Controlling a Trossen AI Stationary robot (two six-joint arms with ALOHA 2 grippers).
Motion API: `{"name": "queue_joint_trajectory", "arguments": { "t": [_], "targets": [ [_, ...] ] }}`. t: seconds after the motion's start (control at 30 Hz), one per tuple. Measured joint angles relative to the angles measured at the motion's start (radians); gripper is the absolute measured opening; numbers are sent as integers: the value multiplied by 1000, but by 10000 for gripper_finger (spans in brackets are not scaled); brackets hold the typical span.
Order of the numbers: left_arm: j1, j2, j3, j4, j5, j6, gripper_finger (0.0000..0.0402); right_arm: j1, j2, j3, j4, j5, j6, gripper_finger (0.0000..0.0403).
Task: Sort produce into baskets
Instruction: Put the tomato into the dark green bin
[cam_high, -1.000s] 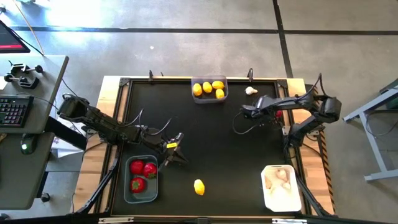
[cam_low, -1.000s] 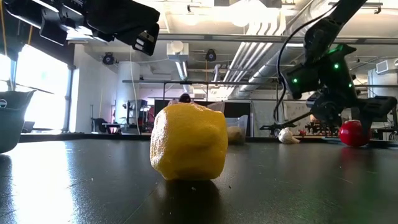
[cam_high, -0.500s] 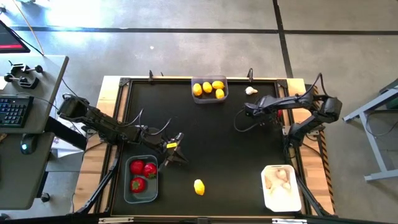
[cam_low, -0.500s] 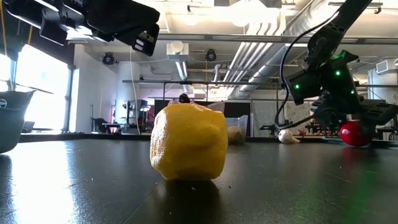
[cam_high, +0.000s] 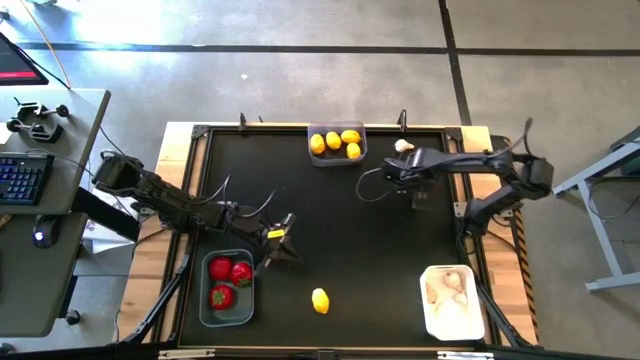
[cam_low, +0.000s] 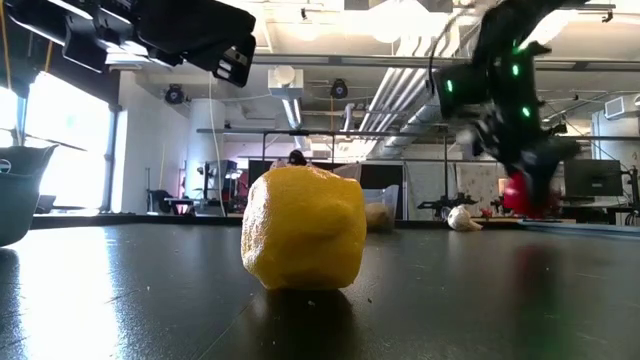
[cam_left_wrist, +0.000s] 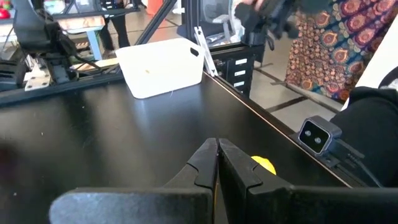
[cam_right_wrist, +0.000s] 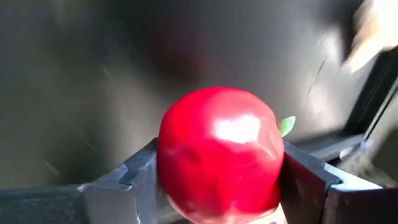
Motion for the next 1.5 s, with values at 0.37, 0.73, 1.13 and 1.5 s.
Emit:
{"name": "queue_joint_trajectory", "arguments": {
  "t": [0.37,0.73,1.13,1.5],
  "targets": [
    [-37,-5,-135,289,-1,63,0,311,-170,35,454,-166,324,229],
    [-38,-5,-266,538,-93,-34,1,655,-89,-120,1389,40,381,229],
    [-171,-19,-247,574,-281,182,30,759,264,-61,1918,14,416,228],
    [-296,-278,-355,567,-413,224,1,693,608,421,1790,-341,408,228]
  ]
}}
